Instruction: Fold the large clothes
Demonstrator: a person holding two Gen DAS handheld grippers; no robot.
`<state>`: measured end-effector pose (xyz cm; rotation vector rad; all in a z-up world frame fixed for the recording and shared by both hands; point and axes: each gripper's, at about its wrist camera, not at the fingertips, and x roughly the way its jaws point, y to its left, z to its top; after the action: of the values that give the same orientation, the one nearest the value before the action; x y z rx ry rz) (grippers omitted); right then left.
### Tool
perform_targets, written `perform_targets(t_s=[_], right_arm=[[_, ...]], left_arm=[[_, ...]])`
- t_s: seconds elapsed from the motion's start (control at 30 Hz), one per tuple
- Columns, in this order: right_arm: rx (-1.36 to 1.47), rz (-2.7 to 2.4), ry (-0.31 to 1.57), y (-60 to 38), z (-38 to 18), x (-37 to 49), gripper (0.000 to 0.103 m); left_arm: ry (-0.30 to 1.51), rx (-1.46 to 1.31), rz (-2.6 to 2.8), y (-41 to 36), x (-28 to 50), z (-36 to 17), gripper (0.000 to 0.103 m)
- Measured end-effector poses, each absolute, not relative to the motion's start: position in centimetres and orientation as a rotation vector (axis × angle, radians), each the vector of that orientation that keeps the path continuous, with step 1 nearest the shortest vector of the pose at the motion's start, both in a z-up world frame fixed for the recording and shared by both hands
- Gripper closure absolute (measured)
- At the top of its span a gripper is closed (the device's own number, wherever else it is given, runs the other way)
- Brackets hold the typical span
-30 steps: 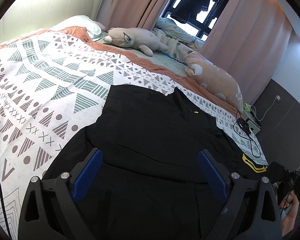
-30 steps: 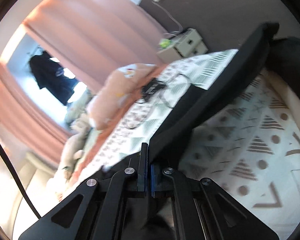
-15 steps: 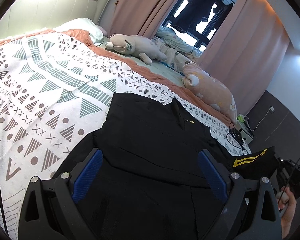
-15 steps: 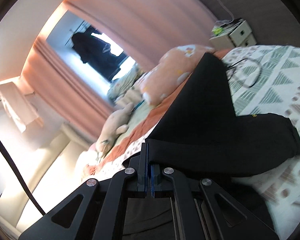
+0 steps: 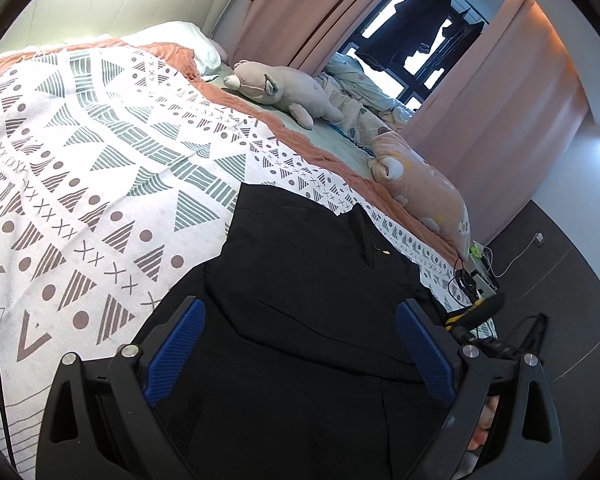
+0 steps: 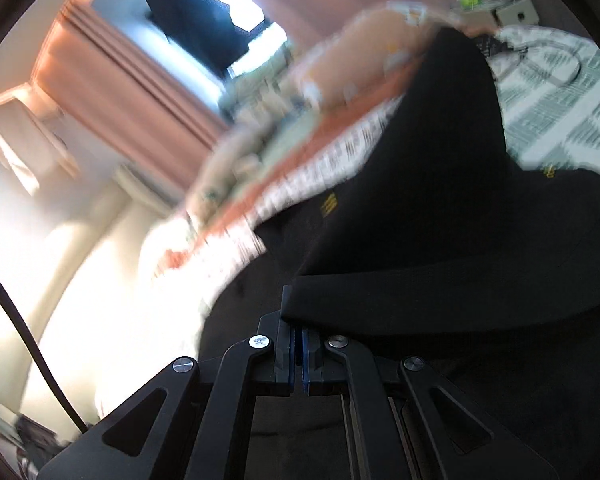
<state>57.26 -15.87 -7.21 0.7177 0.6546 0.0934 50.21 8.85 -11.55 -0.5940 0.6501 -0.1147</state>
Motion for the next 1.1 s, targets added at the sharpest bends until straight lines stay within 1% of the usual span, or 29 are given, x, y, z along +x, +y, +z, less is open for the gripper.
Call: perform_targets(t_s=[0.07, 0.13, 0.17, 0.2, 0.23, 0.27, 0.3, 0.5, 0.77, 0.83, 0.93, 1.03, 1.1], right_arm=[[0.713, 0.076, 0.750, -16.0, -8.4, 58.8, 0.101], [0.708, 0.062, 0.820, -16.2, -9.5, 59.5, 0.096], [0.715, 0.066, 0.828, -16.6, -9.7, 59.5, 0.087], [0.733, 0.079, 0.832, -17.1, -9.9, 59.3, 0.066], [0.751, 0.088, 0.832, -17.5, -9.7, 59.1, 0.049], [0.774, 0.102, 0.821, -18.2, -9.4, 58.7, 0.020], [0.786, 0.110, 0.805, -18.9, -8.9, 58.3, 0.017], [0.852, 0.066, 0.710, -24.1, -7.1, 53.6, 0.017], [0.965, -0.171, 0.650, -32.6, -8.2, 49.2, 0.017], [0.974, -0.206, 0.615, -33.5, -7.9, 48.6, 0.020], [0.991, -0.244, 0.624, -34.1, -8.7, 48.1, 0.031], [1.020, -0.273, 0.616, -33.5, -9.5, 48.6, 0.044], [0.995, -0.301, 0.613, -33.1, -9.7, 48.5, 0.061]], left_arm=[[0.652, -0.601, -0.110, 9.1, 50.2, -11.6, 0.005], [0.651, -0.611, -0.106, 9.3, 50.2, -11.6, 0.005], [0.648, -0.617, -0.105, 9.4, 50.2, -11.6, 0.005], [0.647, -0.622, -0.105, 9.4, 50.2, -11.6, 0.005], [0.647, -0.625, -0.106, 9.3, 50.2, -11.6, 0.005], [0.649, -0.626, -0.108, 9.2, 50.3, -11.6, 0.005], [0.650, -0.625, -0.110, 9.1, 50.3, -11.6, 0.005], [0.665, -0.587, -0.127, 7.7, 50.6, -11.5, 0.005], [0.684, -0.531, -0.119, 6.8, 50.9, -11.6, 0.005], [0.688, -0.529, -0.112, 6.9, 50.9, -11.7, 0.005], [0.694, -0.539, -0.104, 7.3, 51.1, -11.9, 0.005], [0.694, -0.548, -0.097, 7.6, 51.2, -12.0, 0.005], [0.697, -0.550, -0.087, 7.8, 51.2, -12.1, 0.005]])
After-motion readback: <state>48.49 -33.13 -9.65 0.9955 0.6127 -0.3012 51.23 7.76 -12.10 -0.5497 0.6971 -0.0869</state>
